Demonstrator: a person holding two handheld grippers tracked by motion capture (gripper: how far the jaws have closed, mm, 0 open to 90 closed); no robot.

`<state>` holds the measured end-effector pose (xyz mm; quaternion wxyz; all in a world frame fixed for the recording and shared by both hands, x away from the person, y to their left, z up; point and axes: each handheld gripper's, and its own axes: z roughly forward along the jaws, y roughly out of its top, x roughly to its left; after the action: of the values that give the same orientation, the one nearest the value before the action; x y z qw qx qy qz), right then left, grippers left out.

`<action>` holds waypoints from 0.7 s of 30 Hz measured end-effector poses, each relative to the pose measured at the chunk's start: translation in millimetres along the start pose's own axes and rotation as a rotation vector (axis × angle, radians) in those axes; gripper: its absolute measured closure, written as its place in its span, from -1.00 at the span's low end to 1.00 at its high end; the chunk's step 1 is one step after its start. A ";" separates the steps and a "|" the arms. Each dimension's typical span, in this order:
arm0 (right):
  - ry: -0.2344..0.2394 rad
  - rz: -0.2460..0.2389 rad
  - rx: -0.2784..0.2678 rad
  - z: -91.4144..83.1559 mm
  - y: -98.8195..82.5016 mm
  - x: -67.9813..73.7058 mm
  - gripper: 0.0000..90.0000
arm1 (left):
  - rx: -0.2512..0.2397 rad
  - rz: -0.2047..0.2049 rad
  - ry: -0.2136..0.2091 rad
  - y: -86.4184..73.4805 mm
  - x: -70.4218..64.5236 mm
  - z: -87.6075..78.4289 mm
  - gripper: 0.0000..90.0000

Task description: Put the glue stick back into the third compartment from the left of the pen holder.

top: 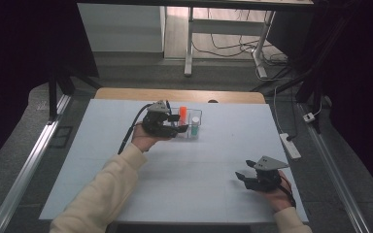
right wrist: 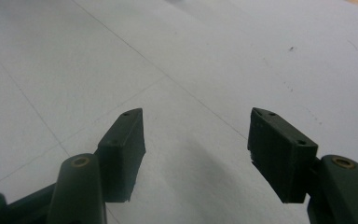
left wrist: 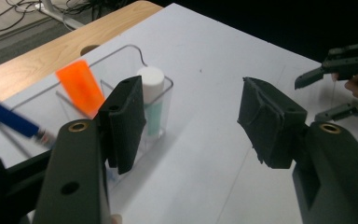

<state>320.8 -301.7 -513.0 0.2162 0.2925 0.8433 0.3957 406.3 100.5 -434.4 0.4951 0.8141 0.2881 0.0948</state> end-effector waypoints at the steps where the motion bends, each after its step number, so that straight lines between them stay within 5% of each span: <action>1: -0.001 -0.001 0.004 -0.5 0.1 -0.1 -0.21 | -0.002 -0.007 0.000 -3.2 0.0 -3.1 -0.10; 15: -0.006 0.003 0.006 -2.1 -0.9 -1.1 -0.21 | 0.041 -0.015 0.039 -47.7 -10.1 -48.0 -0.18; 21: -0.006 0.003 0.006 -1.5 -1.0 -1.4 -0.21 | 0.041 -0.048 0.055 -71.4 -13.1 -68.8 -0.19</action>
<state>320.6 -303.9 -512.7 0.2173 0.2953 0.8435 0.3926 338.6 169.4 -460.3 0.4722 0.8141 0.3230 0.0995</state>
